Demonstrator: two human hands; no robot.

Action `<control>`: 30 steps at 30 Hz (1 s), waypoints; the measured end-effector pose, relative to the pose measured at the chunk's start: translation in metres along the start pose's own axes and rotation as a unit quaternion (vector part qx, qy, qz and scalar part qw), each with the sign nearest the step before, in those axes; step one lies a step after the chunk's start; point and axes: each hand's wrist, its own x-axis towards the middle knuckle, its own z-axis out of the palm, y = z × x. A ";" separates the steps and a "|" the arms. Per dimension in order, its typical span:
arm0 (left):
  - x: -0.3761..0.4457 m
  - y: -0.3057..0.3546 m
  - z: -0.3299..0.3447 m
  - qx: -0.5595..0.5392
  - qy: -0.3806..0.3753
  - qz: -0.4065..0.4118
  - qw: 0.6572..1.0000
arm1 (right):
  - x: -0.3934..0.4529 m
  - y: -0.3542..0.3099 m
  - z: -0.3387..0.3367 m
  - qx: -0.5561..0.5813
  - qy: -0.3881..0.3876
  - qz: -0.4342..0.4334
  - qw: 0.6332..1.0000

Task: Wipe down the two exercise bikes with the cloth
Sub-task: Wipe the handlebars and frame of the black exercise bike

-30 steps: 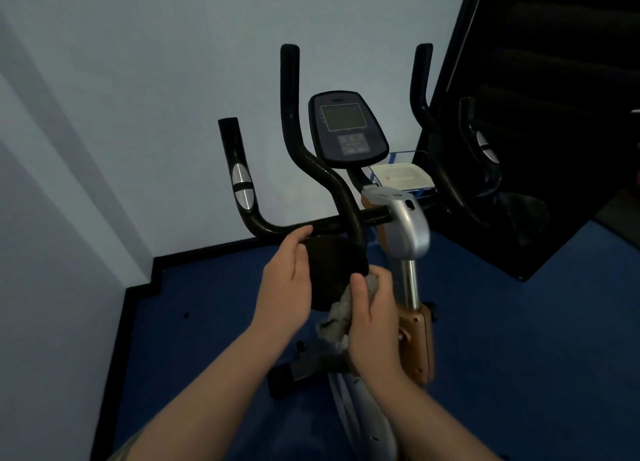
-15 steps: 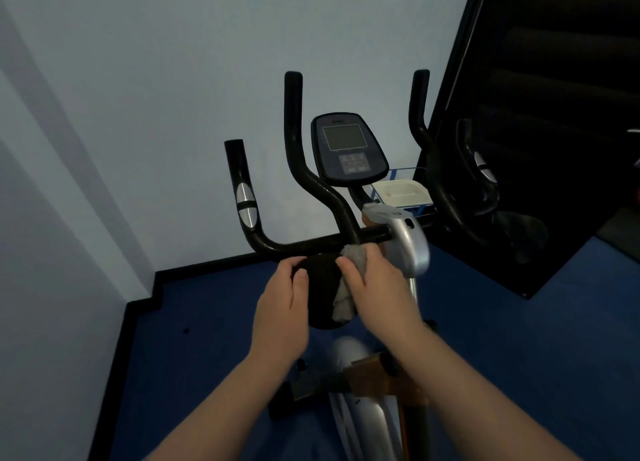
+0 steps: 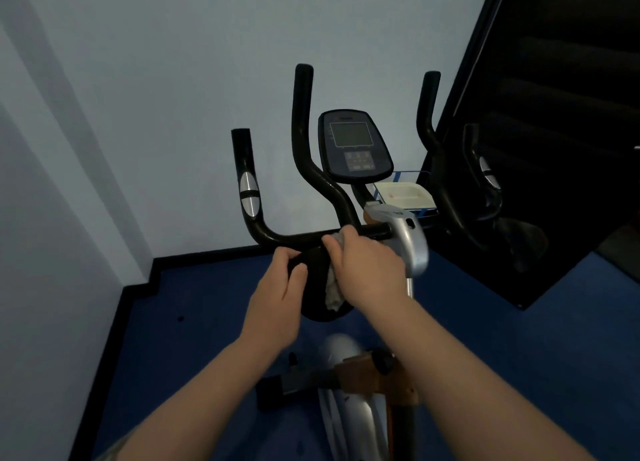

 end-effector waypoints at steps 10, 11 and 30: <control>0.001 -0.002 0.000 0.015 -0.003 0.011 1.000 | 0.007 0.002 -0.004 -0.041 -0.019 0.000 0.999; 0.000 -0.002 0.000 0.011 0.002 0.008 1.000 | 0.001 0.002 0.000 -0.012 0.002 0.015 1.000; 0.004 -0.011 0.001 0.007 0.001 0.026 1.000 | -0.022 0.009 0.002 0.196 0.008 0.088 0.977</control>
